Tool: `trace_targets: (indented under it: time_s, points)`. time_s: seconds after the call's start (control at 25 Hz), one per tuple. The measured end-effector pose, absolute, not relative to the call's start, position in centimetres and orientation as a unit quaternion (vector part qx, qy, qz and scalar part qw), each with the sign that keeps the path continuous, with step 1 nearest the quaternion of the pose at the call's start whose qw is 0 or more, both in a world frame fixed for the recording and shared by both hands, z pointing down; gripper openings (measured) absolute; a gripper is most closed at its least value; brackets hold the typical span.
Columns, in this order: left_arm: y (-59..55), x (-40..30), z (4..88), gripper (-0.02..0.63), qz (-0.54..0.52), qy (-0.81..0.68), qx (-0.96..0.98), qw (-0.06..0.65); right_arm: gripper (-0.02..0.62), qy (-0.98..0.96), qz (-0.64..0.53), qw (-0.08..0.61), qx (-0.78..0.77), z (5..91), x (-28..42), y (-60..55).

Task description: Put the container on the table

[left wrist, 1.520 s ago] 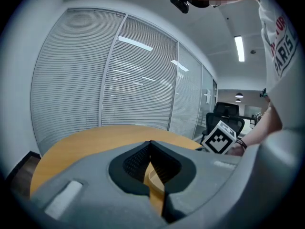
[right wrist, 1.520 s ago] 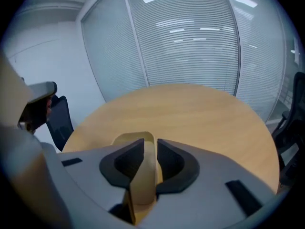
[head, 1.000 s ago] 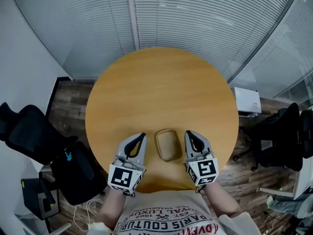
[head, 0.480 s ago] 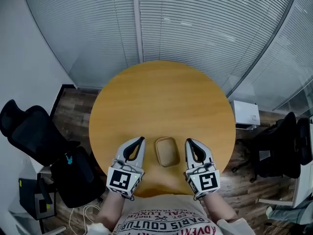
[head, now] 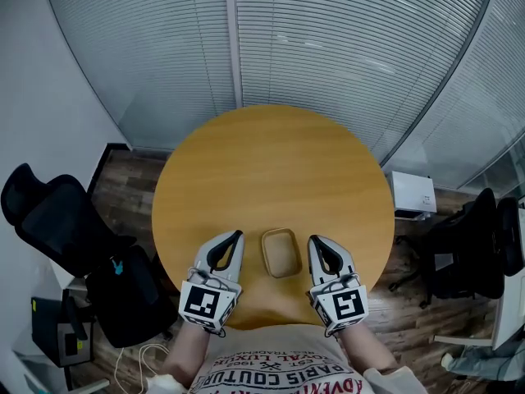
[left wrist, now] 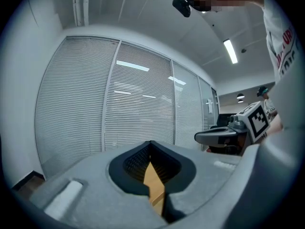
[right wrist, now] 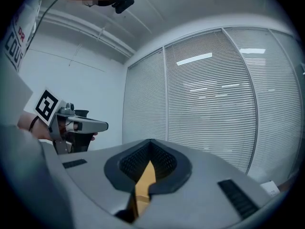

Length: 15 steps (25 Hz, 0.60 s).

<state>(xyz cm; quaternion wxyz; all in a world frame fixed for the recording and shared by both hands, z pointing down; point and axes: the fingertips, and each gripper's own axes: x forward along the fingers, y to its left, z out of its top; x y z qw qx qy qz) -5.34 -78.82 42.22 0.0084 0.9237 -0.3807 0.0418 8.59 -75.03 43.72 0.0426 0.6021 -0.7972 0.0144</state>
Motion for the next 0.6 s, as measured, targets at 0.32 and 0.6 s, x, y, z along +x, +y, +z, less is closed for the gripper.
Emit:
trace_targets:
  time_s: [0.32,0.6]
  points:
    - [-78.1,-5.27,42.07,0.006,0.041,-0.382,0.923,0.01,0.006,-0.804,0.005,0.042,0.593,43.27,8.05,-74.46]
    - [-78.29,-5.57,42.0,0.006,0.041,-0.383,0.923,0.009,0.006,-0.803,0.02,0.038,0.594,43.77,8.07,-74.61]
